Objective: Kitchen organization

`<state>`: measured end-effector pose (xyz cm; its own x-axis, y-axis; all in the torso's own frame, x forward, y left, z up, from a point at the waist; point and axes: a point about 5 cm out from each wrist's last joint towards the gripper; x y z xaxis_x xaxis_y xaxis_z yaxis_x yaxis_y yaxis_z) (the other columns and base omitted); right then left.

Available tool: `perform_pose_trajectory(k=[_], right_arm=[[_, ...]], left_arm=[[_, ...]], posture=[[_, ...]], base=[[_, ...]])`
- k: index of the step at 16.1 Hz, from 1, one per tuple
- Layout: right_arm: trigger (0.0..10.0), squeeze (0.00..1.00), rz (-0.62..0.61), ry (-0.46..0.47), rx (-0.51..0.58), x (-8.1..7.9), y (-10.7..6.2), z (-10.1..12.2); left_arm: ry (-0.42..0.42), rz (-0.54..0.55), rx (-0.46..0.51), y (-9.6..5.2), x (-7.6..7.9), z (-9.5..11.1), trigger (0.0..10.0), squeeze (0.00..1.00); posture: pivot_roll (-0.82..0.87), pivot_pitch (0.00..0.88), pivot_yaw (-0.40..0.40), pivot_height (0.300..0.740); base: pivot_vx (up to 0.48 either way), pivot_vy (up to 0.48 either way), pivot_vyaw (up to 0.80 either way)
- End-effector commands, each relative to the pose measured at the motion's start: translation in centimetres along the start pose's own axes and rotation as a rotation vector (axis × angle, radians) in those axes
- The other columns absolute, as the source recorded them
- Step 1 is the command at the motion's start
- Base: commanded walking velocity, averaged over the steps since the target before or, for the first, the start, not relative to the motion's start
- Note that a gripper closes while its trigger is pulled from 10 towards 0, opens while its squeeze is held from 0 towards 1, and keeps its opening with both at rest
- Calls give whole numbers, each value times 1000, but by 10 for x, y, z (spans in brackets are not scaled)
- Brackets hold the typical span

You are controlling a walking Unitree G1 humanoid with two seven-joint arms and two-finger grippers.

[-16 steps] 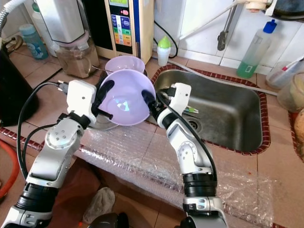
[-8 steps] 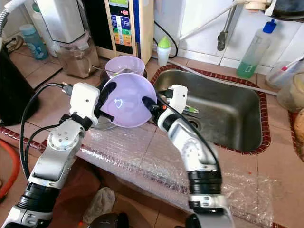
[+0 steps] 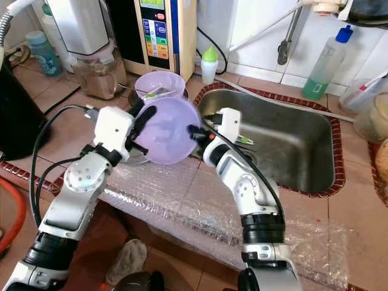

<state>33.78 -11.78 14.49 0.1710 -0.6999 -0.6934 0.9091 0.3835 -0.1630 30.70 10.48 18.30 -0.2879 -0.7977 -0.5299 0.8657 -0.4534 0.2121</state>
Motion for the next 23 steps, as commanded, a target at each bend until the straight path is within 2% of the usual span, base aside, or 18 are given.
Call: perform_pose_trajectory(k=[1, 5, 7, 8, 9, 10, 11, 12, 14, 15, 16, 21, 23], right_arm=[[0, 0, -45, 10, 60, 6, -1, 12], [0, 0, -78, 49, 123, 12, -1, 24], [0, 0, -137, 40, 194, 21, -4, 36], [0, 0, -249, -21, 274, 36, -9, 50], [0, 0, -324, -51, 305, 46, -11, 56], [0, 0, -415, -83, 323, 57, -15, 61], [667, 0, -493, -99, 350, 68, -19, 65], [0, 0, -554, -104, 357, 77, -21, 66], [5216, 0, -618, -103, 335, 90, -22, 61], [10000, 0, -630, -101, 321, 94, -22, 57], [10000, 1000, -645, -95, 312, 99, -22, 52], [10000, 1000, -651, -84, 295, 103, -18, 40], [10000, 1000, -564, -75, 327, 94, -14, 41]], left_arm=[[-5, -8, 10, 3, -4, 2, 10000, 1000], [9, -16, 27, 9, -6, 5, 10000, 1000], [7, -93, -5, 10, -4, 3, 10000, 1000], [11, -253, -47, 8, 6, -3, 10000, 1000], [11, -334, -67, 5, 12, -7, 10000, 1000], [7, -407, -96, 1, 17, -12, 10000, 1000], [24, -467, -122, -2, 22, -18, 10000, 1000], [25, -489, -132, -1, 25, -21, 10000, 1000], [7, -533, -148, 3, 31, -23, 10000, 1000], [-9, -549, -160, 6, 32, -25, 10000, 1000], [-25, -561, -180, 10, 32, -27, 10000, 1000], [-49, -573, -236, 22, 29, -36, 10000, 1000], [-50, -576, -260, 24, 27, -41, 10000, 1000]], posture=[[-32, 12, 31, 740], [-31, 18, 36, 740], [-32, 21, 38, 740], [-32, 21, 38, 740], [-32, 21, 38, 740], [-32, 21, 38, 740], [-26, 26, 39, 740], [-29, 28, 42, 740], [-30, 27, 49, 740], [-32, 27, 52, 740], [-35, 27, 56, 740], [-45, 22, 64, 740], [-48, 20, 64, 740]], base=[[0, 0, 0], [0, 0, 0], [0, 0, 0], [0, 0, 0], [0, 0, 0], [0, 0, 0], [0, 0, 0], [0, 0, 0], [0, 0, 0], [0, 0, 0], [0, 0, 0], [0, 0, 0], [0, 0, 0]])
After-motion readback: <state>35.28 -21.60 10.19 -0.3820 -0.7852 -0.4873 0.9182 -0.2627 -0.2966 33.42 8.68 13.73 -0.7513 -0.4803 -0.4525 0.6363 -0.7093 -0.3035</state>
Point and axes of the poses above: a point about 5 cm out from each wrist's last joint towards the gripper, its own y axis pointing out of the wrist towards the gripper, its own z axis along the axis of the wrist's last joint, x = y × z, and after that the axes turned 14 degrees about y, right-handed
